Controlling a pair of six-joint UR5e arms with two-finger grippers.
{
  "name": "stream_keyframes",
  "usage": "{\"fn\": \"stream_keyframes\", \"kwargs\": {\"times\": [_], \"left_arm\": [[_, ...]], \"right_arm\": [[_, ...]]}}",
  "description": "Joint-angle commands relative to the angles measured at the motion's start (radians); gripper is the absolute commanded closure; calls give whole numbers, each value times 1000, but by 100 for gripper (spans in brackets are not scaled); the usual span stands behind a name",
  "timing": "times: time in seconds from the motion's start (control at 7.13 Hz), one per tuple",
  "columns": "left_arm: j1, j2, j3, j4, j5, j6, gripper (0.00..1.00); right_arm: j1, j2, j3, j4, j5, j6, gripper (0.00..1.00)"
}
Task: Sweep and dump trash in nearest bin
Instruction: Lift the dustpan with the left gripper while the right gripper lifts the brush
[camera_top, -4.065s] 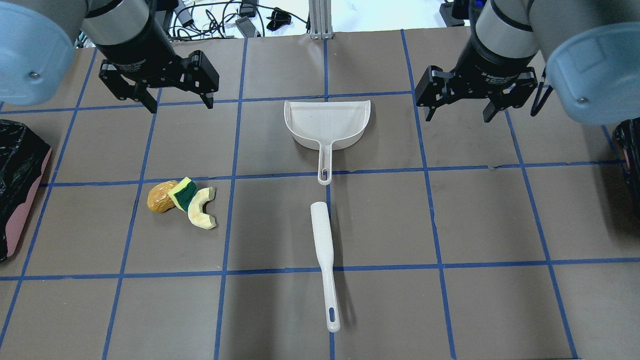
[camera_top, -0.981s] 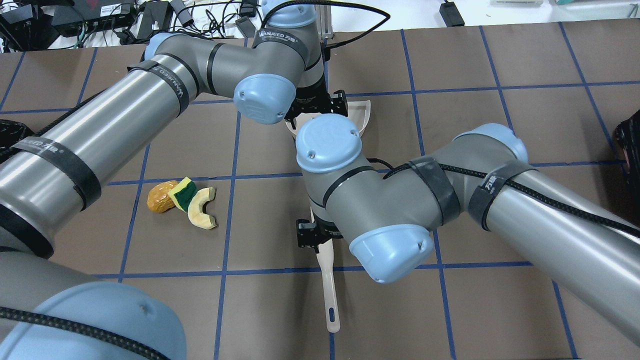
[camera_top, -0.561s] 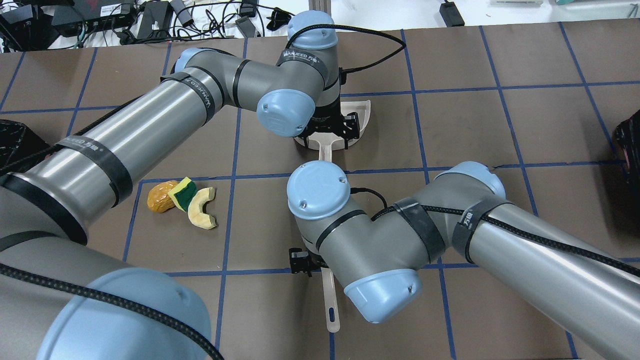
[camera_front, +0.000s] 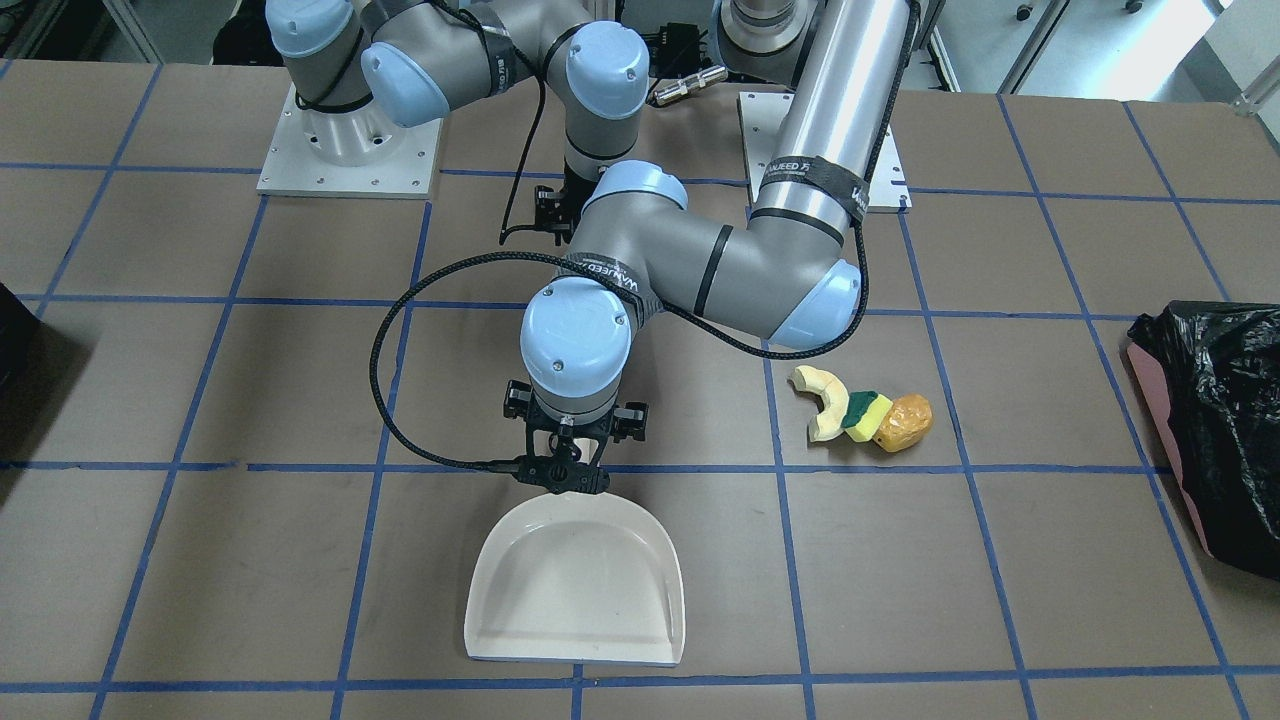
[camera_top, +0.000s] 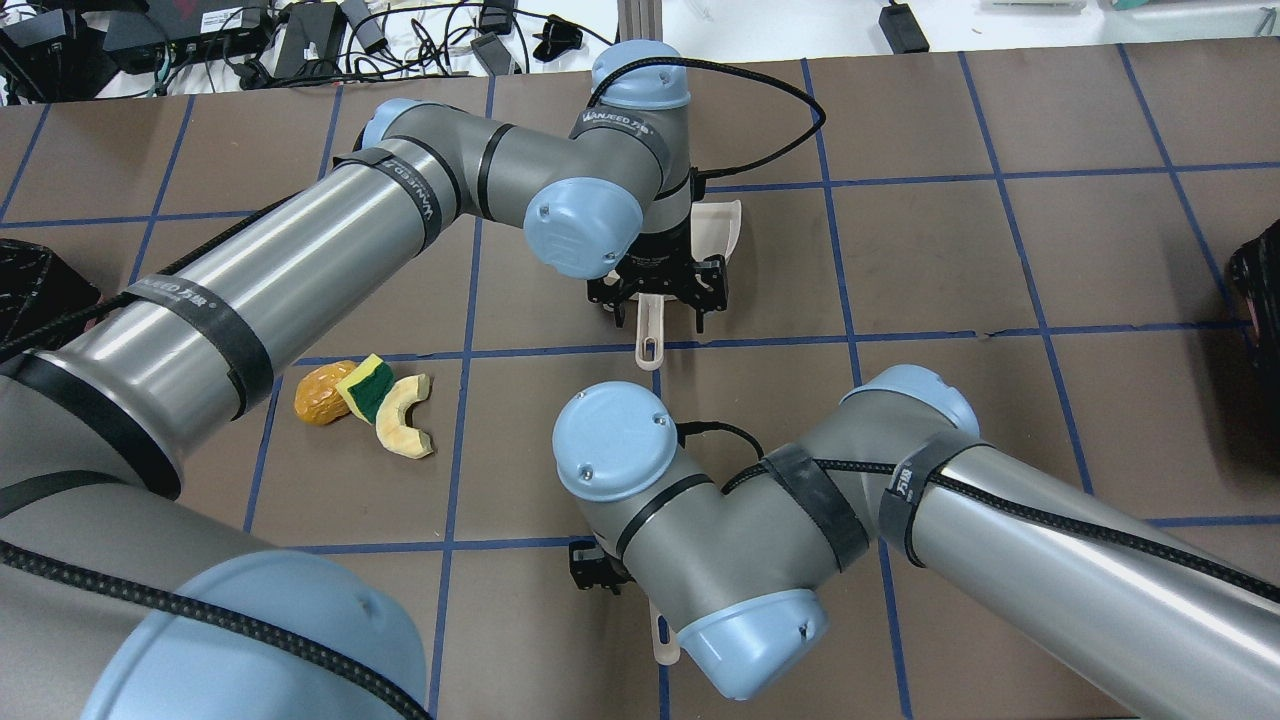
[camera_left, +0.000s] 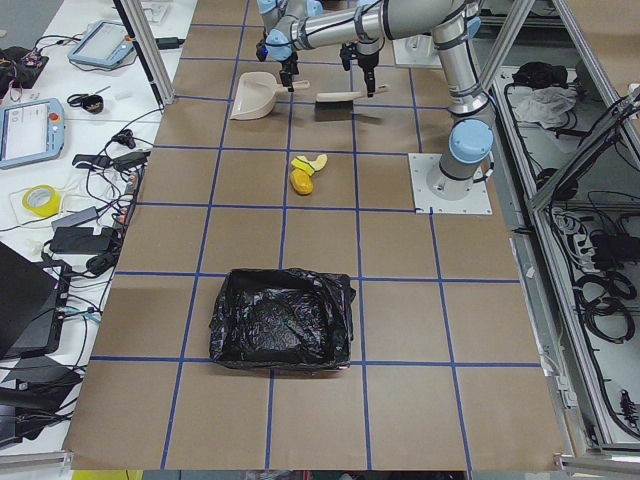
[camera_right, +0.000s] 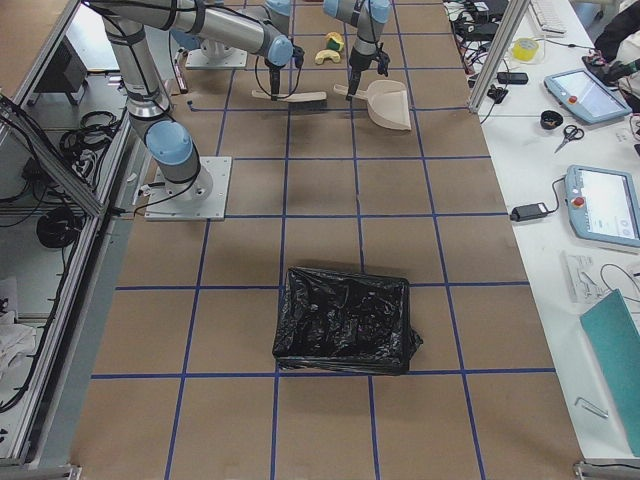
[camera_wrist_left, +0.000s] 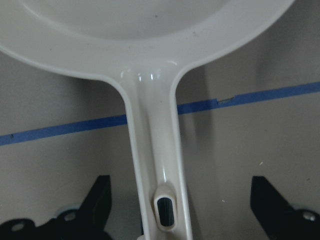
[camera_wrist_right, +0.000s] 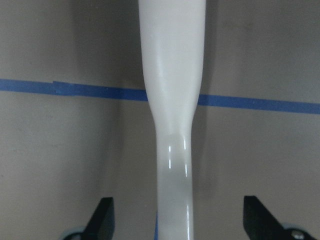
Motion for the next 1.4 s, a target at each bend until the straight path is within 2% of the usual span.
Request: {"fn": "stream_keyframes", "kwargs": {"times": [0.0, 0.28, 0.42, 0.56, 0.7, 1.12, 1.26], "left_arm": [[-6, -5, -7, -28, -4, 6, 6], [-6, -10, -7, -26, -5, 6, 8], [-6, -11, -7, -28, -8, 8, 38], [-6, -11, -7, -32, -8, 8, 79], [-6, -13, -7, -34, -8, 8, 100], [-5, 16, 4, -32, -1, 8, 100], [-2, 23, 21, -20, 7, 33, 100]], "right_arm": [[23, 15, 8, -1, 5, 35, 39], [23, 23, 8, 0, -3, 35, 69], [23, 32, 8, 0, -7, 35, 72], [23, 32, 8, 0, -8, 35, 84], [23, 32, 5, -1, -8, 37, 100], [21, 21, -8, -3, -17, 40, 100], [20, 18, -18, 6, -64, 41, 100]]}}
